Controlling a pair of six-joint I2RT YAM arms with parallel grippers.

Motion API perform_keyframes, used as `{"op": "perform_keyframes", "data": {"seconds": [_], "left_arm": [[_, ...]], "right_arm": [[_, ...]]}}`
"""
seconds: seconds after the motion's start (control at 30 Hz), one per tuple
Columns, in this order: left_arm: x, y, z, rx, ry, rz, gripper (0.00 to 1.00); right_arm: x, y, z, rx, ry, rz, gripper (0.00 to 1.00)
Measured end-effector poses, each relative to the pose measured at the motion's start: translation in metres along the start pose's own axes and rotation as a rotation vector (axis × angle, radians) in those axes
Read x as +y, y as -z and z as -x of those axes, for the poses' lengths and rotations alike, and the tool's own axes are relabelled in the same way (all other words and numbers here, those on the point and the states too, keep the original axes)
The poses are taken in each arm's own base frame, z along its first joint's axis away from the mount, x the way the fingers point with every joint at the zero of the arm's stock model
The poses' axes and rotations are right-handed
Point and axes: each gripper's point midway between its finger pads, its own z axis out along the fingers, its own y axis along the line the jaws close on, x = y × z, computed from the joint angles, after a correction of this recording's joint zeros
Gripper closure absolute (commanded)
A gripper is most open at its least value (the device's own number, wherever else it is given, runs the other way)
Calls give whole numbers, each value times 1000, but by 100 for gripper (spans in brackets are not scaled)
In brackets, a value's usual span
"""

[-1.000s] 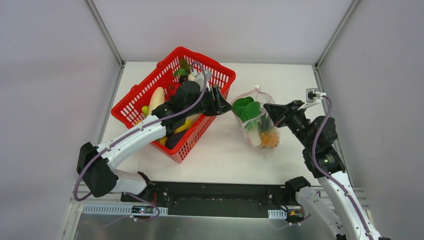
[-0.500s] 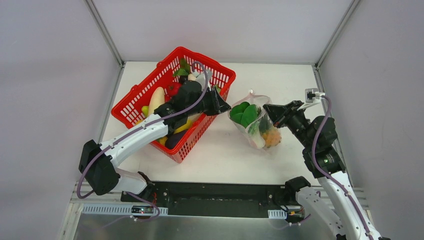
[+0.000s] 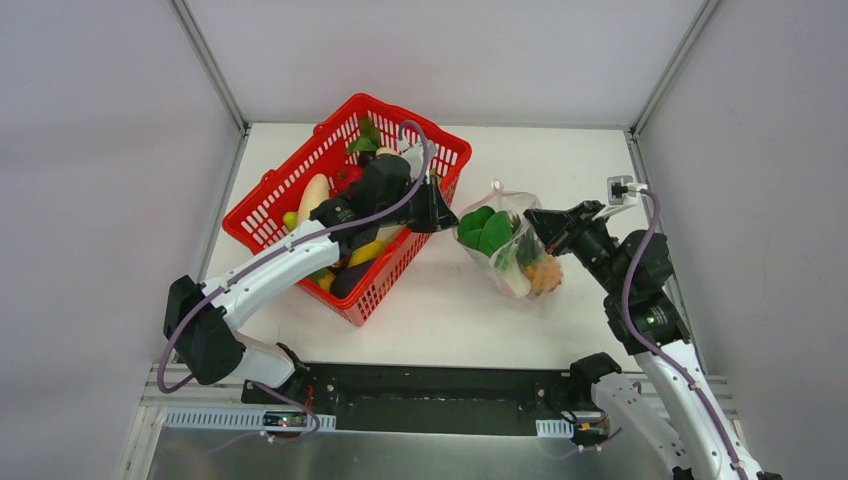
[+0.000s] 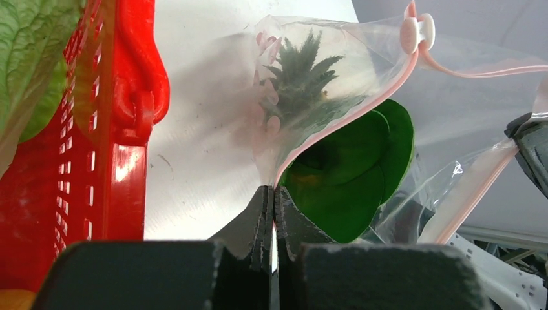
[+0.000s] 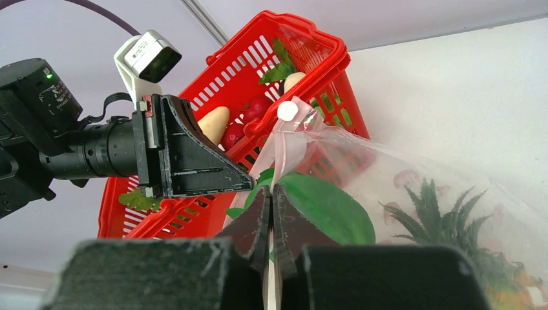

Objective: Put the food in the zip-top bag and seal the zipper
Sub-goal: Adjust the zipper food storage bag at the center of the board.

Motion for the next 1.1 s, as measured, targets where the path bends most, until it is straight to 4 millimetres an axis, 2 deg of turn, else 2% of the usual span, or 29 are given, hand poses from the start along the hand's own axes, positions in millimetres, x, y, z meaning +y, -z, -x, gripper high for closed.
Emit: {"op": "perform_keyframes", "data": {"seconds": [0.1, 0.17, 0.23, 0.33, 0.4, 0.47, 0.53, 0.63, 0.77, 0.87, 0.97, 1.1], "left_arm": [[-6, 1, 1, 4, -17, -16, 100], [-21, 6, 5, 9, -31, -52, 100], [-43, 14, 14, 4, -51, -102, 100], [-90, 35, 36, -43, -107, -203, 100], [-115, 49, 51, -80, -142, -256, 100], [-130, 59, 61, -88, -160, -268, 100], [-139, 60, 68, -92, -184, -266, 100], [-129, 53, 67, -90, -221, -184, 100], [-102, 36, 54, 6, -210, -94, 100], [-87, 15, 44, 65, -230, -33, 100], [-83, 2, 25, 129, -245, -20, 100], [-68, -16, 17, 177, -221, 1, 100]], "right_arm": [[1, 0, -1, 4, 1, 3, 100], [0, 1, -2, 19, 6, -4, 100], [1, 3, 1, 34, 18, -17, 100], [7, 7, 12, 25, 34, -25, 100], [7, 9, 20, 2, 37, -43, 100], [3, 10, 24, 16, 30, -90, 100], [6, 10, 32, 42, 22, -119, 100], [16, 9, 48, 17, 27, -109, 100], [17, 14, 47, 31, 18, -119, 100], [26, 9, 50, 78, 7, -101, 100], [20, 2, 37, 124, -3, -104, 100], [8, -4, 11, 259, -24, -145, 100]]}}
